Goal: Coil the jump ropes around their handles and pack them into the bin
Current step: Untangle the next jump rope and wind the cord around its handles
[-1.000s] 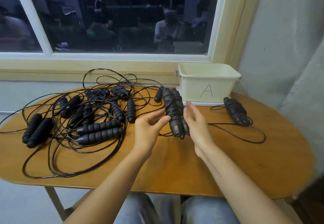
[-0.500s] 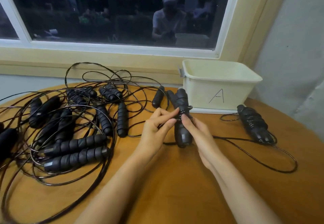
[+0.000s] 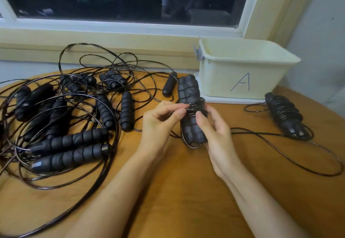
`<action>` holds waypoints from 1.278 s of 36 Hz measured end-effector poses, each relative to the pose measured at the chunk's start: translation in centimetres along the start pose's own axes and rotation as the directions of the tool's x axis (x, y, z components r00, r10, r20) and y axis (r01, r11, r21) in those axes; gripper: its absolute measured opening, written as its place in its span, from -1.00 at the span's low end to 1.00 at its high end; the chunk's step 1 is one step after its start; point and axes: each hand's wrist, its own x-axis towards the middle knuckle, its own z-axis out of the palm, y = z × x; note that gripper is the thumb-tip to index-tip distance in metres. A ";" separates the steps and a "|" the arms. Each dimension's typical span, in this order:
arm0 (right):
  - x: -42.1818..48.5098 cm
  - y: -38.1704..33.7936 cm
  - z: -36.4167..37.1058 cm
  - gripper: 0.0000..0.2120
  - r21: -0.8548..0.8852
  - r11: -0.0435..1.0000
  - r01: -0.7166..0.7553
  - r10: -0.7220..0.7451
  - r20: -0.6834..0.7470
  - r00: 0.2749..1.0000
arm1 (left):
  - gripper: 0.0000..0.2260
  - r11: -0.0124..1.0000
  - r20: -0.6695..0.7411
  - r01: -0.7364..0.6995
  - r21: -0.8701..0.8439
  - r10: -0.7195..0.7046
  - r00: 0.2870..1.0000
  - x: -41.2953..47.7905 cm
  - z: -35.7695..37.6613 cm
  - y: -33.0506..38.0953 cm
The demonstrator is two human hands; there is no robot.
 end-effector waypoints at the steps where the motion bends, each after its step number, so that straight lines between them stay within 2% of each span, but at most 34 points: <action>1: 0.0 0.0 -0.1 -0.51 0.011 1.000 -0.013 0.013 0.003 1.000 | -0.80 1.000 0.008 -0.007 0.009 0.007 1.000 -0.1 -0.1 0.0; 5: -0.1 -0.2 -0.6 -0.53 0.001 0.999 -0.036 0.036 0.019 0.999 | -0.84 0.995 -0.031 0.092 -0.024 -0.093 0.995 -0.3 0.2 0.5; 8: -0.2 -0.4 -0.8 -0.54 0.004 0.998 -0.060 0.060 0.058 0.997 | -0.69 0.962 -0.068 0.247 -0.117 -0.255 0.964 0.0 0.3 0.5; 10: -0.2 -0.5 -0.9 -0.55 0.018 0.997 -0.077 0.075 0.082 0.994 | -0.56 0.932 -0.014 0.349 -0.100 -0.352 0.936 0.1 -0.1 0.2; 12: -0.2 -0.5 -1.0 -0.55 0.028 0.996 -0.089 0.086 0.108 0.990 | -0.58 0.911 0.101 0.402 -0.087 -0.394 0.914 0.1 -0.5 0.1; 15: -0.3 -0.3 -0.9 -0.52 -0.008 0.996 -0.089 0.089 0.139 0.986 | -0.62 0.921 0.153 0.384 -0.069 -0.370 0.916 0.0 -0.8 0.2; 20: 0.1 0.3 -0.9 -0.46 -0.208 0.978 -0.013 0.042 0.136 0.990 | -0.59 0.921 0.063 0.376 -0.106 -0.371 0.926 -0.3 -0.5 0.2; 23: 0.1 0.5 -0.8 -0.43 -0.291 0.954 0.074 -0.041 0.115 0.992 | -0.58 0.945 -0.038 0.323 -0.054 -0.325 0.945 -0.6 -0.1 0.2; 26: -0.1 0.6 -0.7 -0.41 -0.243 0.963 0.116 -0.099 0.078 0.992 | -0.52 0.945 -0.096 0.327 0.014 -0.324 0.941 -0.7 0.1 0.2; 30: -0.2 0.6 -0.9 -0.38 -0.186 0.975 0.121 -0.110 0.070 0.991 | -0.60 0.943 -0.048 0.332 0.014 -0.331 0.942 -0.5 0.0 0.3; 35: 0.1 -0.1 -1.5 -0.39 -0.141 0.989 0.039 -0.026 0.091 0.996 | -0.41 0.957 -0.029 0.287 0.041 -0.285 0.958 -0.3 -0.7 0.4; 39: 0.2 -0.6 -1.9 -0.46 -0.092 0.995 -0.033 0.045 0.141 0.989 | -0.49 0.963 -0.008 0.266 0.043 -0.266 0.964 -0.3 -0.8 0.5; 43: 0.1 -1.0 -2.2 -0.51 -0.010 0.999 -0.047 0.048 0.175 0.983 | -0.54 0.958 0.007 0.286 -0.013 -0.286 0.958 -0.3 -1.0 0.6; 46: 0.1 -0.7 -2.0 -0.46 -0.070 0.997 -0.026 0.034 0.114 0.993 | -0.63 0.958 0.005 0.287 -0.029 -0.287 0.958 -0.3 -0.9 0.5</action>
